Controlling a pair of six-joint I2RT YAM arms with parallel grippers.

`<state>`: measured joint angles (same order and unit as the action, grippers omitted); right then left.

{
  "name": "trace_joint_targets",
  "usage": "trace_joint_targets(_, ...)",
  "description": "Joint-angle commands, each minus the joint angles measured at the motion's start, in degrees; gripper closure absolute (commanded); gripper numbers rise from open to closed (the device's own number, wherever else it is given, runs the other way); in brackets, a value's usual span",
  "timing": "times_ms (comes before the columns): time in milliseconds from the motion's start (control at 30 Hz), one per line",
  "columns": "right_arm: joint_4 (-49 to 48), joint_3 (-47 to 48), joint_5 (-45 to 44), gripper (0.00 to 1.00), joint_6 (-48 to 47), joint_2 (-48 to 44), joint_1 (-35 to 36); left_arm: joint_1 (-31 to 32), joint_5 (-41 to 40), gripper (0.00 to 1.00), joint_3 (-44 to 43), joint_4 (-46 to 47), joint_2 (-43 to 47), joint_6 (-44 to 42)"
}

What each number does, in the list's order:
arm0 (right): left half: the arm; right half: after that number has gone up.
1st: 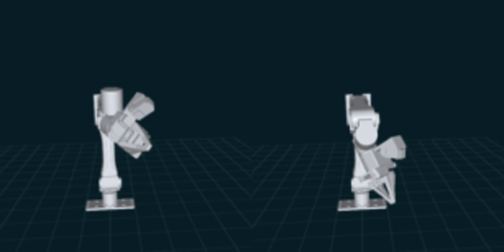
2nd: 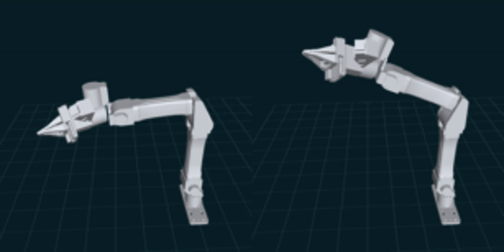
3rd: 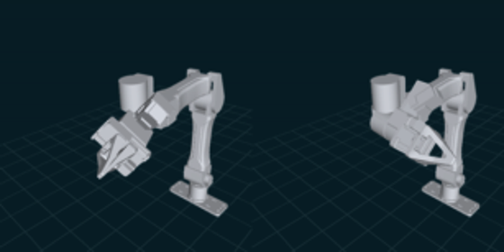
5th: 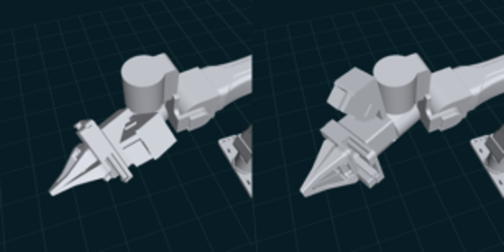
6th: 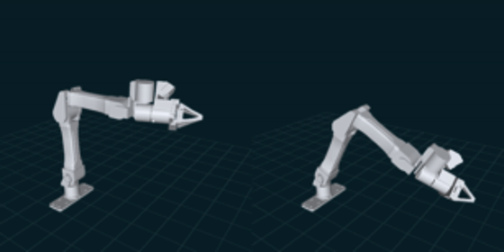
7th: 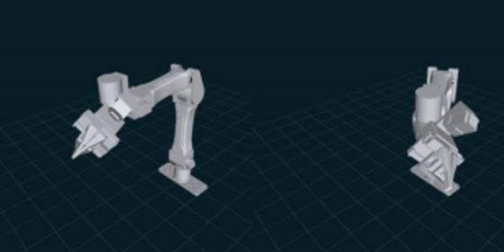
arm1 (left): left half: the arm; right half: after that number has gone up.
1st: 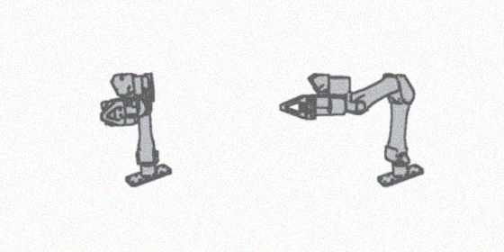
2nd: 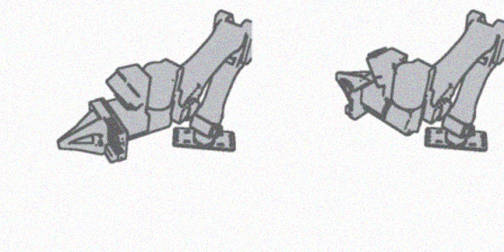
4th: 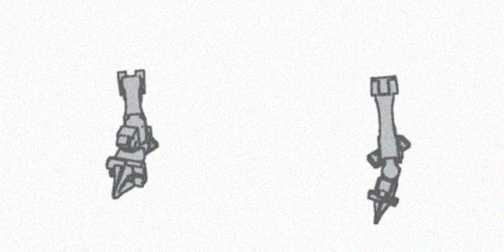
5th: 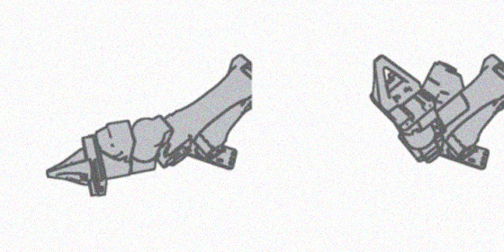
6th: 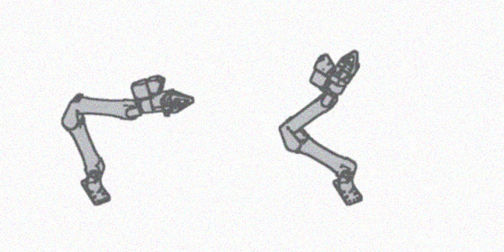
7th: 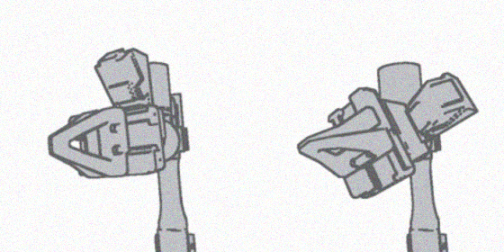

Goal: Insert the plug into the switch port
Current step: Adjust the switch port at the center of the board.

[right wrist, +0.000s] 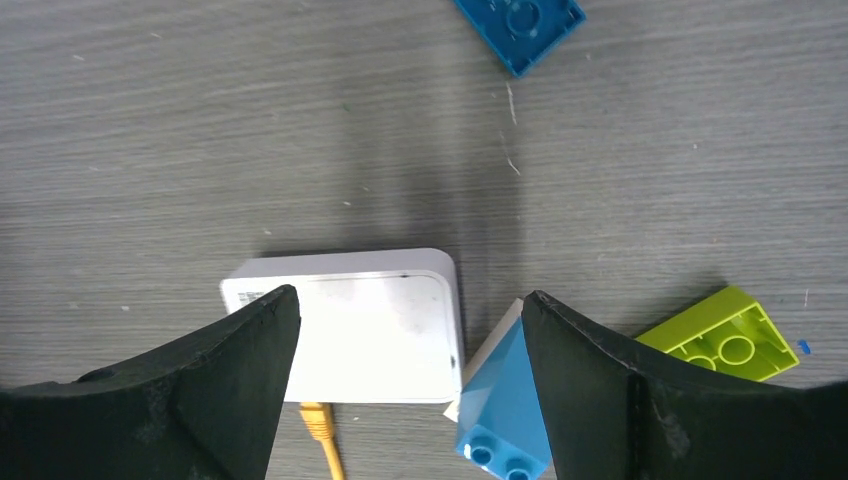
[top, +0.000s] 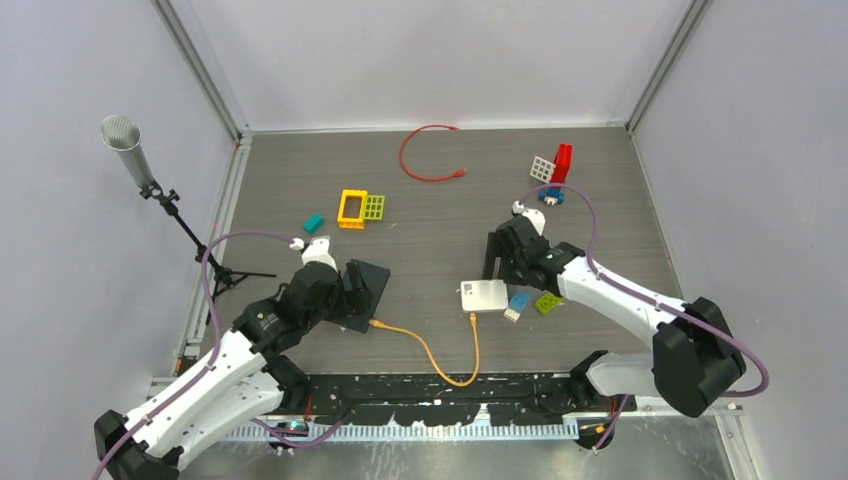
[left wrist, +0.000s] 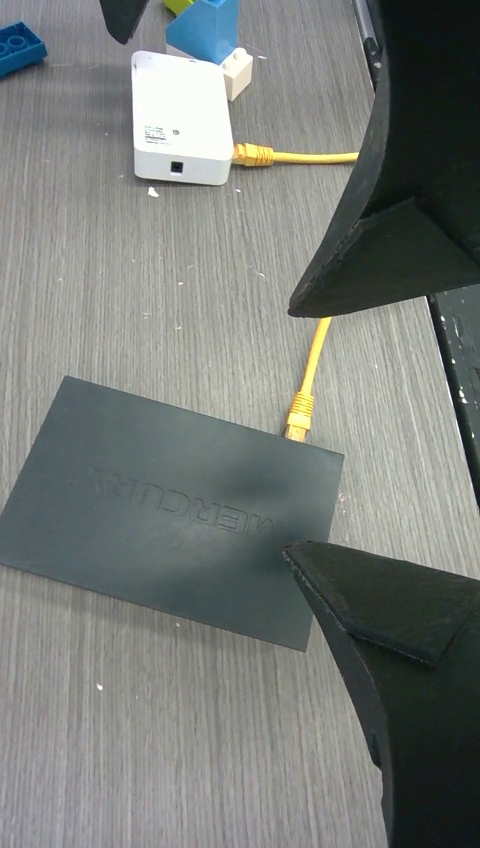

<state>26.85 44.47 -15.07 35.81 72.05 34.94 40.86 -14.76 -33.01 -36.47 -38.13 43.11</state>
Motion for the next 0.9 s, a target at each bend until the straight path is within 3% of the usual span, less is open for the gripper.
trace_joint_targets(0,-2.51,-1.7,3.29,0.14,-0.9,1.9,-1.48,0.14,1.0,0.16,0.71,1.82,0.68,1.0)
trace_joint_targets(300,-11.05,-4.61,9.15,0.14,0.36,7.08,-1.54,0.1,1.49,0.16,0.78,2.58,0.3,0.97)
trace_joint_targets(500,-16.28,-3.19,15.22,0.2,2.64,10.73,-1.07,0.14,1.82,0.16,1.23,2.88,0.13,0.92)
trace_joint_targets(867,-19.8,11.32,10.54,0.25,5.54,23.22,12.15,0.1,1.49,0.16,1.73,4.33,-0.73,0.61)
